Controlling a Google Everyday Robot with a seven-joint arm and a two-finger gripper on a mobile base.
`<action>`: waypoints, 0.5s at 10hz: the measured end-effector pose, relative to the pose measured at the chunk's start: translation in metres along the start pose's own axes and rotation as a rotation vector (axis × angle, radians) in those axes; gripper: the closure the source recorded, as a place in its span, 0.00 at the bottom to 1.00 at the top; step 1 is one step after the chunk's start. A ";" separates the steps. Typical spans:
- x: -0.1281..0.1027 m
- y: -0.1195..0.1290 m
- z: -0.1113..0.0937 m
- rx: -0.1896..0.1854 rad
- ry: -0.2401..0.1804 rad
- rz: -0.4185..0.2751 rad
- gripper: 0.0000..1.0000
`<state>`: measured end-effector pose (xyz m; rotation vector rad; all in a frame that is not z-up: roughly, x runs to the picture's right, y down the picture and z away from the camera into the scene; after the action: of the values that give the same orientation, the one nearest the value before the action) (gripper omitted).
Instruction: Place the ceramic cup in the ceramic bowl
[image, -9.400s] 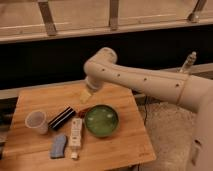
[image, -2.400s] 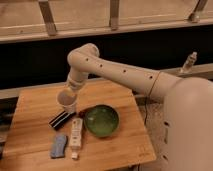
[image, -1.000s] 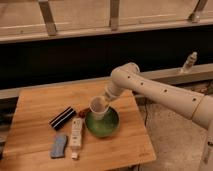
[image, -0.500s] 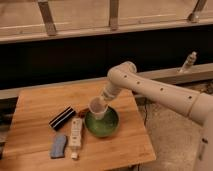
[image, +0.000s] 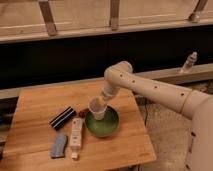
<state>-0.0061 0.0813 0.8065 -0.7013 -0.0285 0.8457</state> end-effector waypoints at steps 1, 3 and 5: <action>0.013 -0.007 0.002 0.000 0.009 0.028 1.00; 0.025 -0.010 0.010 -0.012 0.023 0.059 1.00; 0.035 -0.013 0.017 -0.033 0.033 0.088 0.91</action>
<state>0.0211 0.1092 0.8191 -0.7517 0.0179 0.9194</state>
